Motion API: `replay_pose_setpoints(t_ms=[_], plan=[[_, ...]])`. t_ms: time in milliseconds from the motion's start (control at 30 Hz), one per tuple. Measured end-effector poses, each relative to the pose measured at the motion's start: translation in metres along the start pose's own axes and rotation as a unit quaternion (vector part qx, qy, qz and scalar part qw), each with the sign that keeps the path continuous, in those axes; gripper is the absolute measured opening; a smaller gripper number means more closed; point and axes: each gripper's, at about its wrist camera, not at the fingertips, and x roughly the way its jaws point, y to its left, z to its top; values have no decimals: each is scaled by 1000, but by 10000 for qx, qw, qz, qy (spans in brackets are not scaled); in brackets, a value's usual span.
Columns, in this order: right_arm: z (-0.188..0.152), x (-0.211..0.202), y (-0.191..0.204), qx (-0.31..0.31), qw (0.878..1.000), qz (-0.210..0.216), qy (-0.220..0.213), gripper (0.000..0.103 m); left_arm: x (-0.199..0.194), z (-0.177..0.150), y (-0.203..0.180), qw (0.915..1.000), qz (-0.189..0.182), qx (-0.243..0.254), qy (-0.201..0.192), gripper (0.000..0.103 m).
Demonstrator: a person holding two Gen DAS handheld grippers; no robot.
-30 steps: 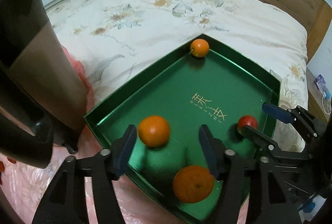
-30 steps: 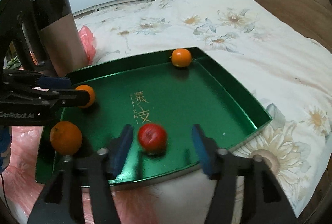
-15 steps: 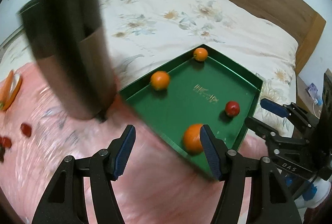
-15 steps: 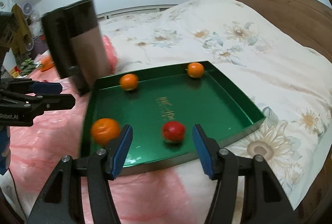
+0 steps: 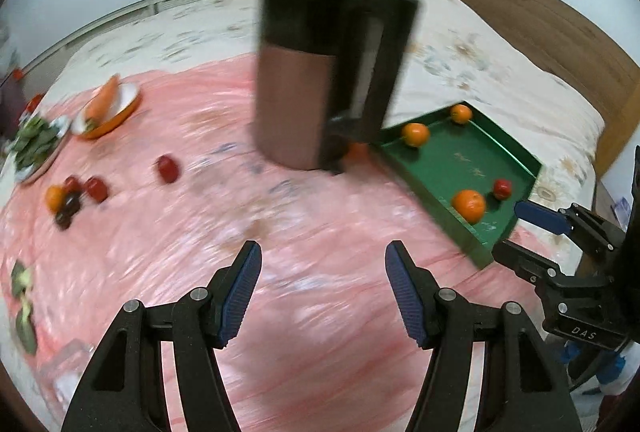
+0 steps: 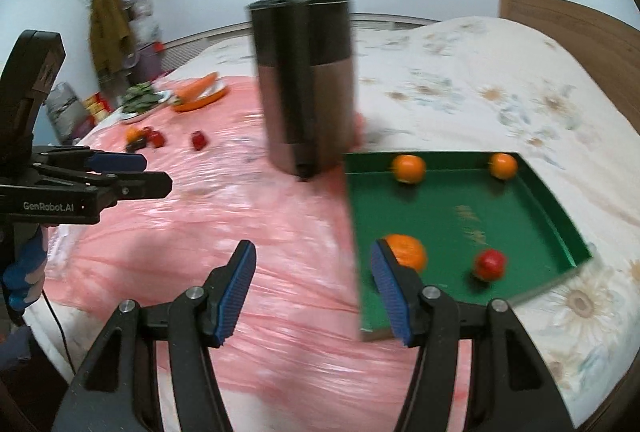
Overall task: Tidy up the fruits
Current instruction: 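Grasp a dark plum with the left tool while the right tool grasps a red apple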
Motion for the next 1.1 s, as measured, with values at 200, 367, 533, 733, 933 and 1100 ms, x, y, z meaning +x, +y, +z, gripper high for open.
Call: replay_pose_setpoints(t_ms=[200,367,533,733,933,1100], plan=[[11,20,41,-259,9990,342,126,93,-9,-16,49,9991,253,-334,35,58],[22,40,70,-466,9969,585,226,93,-13,-24,91,9973,510,-532,59,58],[37,67,105,-733,9932,850,316,93,-15,-28,138,9941,775,-744,122,58],[59,105,152,-1153,9848,1232,410,93,-15,-31,199,9895,1047,-972,219,58],[88,150,202,-1554,9749,1538,430,93,-3,-36,258,9838,1124,-1354,347,58],[110,195,229,-1707,9701,1639,542,92,12,-29,291,9821,1140,-1453,360,58]])
